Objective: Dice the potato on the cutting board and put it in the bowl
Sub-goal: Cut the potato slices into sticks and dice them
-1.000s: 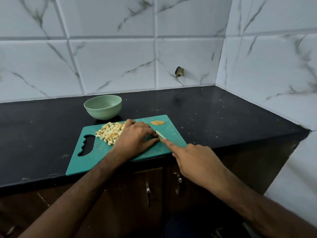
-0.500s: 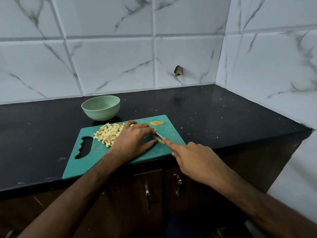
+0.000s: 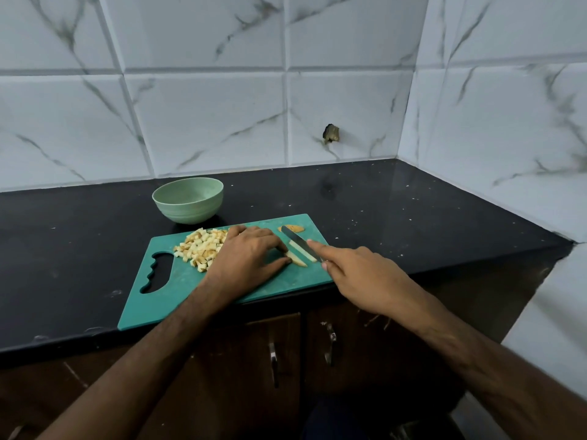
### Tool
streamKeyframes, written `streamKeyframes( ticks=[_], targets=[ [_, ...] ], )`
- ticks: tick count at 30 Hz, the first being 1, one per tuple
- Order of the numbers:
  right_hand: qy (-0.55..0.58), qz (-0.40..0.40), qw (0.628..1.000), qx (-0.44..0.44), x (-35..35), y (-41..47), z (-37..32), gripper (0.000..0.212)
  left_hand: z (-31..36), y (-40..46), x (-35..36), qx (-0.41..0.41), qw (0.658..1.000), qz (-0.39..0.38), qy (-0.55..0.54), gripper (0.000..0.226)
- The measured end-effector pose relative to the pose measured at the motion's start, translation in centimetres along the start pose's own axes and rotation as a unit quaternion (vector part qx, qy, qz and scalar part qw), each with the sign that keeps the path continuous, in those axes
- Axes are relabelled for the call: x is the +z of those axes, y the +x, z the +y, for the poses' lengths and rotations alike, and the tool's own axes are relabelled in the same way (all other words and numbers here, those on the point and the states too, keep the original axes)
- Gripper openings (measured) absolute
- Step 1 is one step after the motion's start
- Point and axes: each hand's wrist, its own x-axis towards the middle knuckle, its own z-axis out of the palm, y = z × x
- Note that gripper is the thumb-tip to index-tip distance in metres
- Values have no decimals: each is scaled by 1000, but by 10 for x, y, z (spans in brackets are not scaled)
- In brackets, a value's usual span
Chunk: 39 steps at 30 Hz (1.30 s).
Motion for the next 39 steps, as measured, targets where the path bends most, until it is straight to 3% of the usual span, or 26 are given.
streamKeyframes(
  ticks=[7, 18, 25, 35, 39],
  targets=[
    [-43, -23, 999, -13, 0, -13, -11, 50, 2, 0, -1, 3, 1000, 14, 6, 27],
    [-8, -44, 999, -15, 6, -16, -10, 51, 5, 1, -4, 8, 1000, 20, 9, 22],
    [-101, -2, 995, -18, 15, -6, -19, 53, 5, -2, -3, 4, 999, 30, 31, 29],
    [56, -3, 998, 3, -2, 0, 1, 49, 7, -2, -5, 7, 1000, -2, 25, 20],
    [63, -13, 998, -2, -6, -5, -1, 49, 7, -4, -7, 4, 1000, 7, 6, 14]
  ],
)
